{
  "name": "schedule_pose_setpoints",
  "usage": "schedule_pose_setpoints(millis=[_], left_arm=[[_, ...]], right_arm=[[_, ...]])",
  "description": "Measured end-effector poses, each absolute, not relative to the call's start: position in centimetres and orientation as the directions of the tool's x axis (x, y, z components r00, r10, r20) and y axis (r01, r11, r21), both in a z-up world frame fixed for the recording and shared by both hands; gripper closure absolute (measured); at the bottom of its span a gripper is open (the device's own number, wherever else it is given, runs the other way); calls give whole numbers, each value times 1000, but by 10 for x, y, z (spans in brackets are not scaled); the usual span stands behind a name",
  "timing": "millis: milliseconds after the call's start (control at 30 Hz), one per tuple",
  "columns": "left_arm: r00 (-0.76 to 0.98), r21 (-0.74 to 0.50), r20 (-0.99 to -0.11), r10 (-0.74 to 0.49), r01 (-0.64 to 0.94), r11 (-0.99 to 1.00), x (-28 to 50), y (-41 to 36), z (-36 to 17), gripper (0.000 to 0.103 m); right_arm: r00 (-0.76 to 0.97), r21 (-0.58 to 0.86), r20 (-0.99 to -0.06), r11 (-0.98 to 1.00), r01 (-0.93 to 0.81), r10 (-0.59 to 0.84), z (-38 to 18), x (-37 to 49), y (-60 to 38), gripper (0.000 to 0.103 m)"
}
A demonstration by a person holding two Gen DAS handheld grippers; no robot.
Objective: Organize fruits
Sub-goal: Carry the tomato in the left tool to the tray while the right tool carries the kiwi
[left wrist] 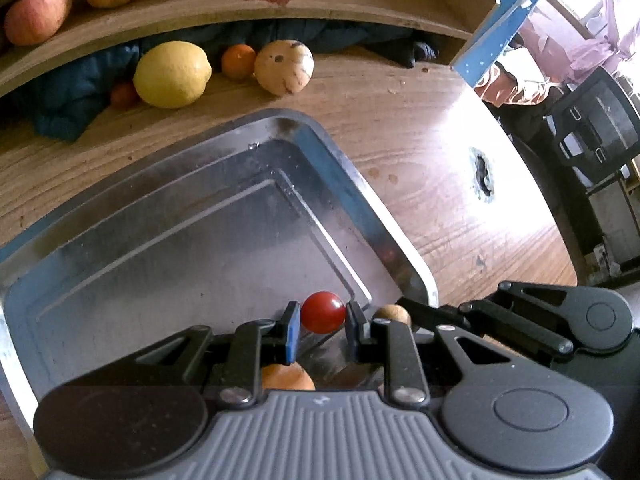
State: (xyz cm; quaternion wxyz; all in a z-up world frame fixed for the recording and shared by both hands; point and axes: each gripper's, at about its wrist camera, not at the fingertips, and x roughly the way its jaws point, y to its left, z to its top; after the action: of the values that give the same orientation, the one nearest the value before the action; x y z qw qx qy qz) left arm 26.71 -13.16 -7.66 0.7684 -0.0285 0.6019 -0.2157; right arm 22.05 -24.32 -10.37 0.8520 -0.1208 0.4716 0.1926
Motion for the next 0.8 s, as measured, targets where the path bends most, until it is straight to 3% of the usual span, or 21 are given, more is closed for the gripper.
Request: schedule_pose_setpoints(millis=[667,800], left_arm=[[198,-257,-923,-329,317,913,257,-135,-74,76],[213,-256,-920,-328,307,917,254,-133,-69,64]], right_arm=[[484,-44,-852,895,-444,198,-109,220,-245,73],[493,-46,-846,895,-444,202,-107,216,-247,69]])
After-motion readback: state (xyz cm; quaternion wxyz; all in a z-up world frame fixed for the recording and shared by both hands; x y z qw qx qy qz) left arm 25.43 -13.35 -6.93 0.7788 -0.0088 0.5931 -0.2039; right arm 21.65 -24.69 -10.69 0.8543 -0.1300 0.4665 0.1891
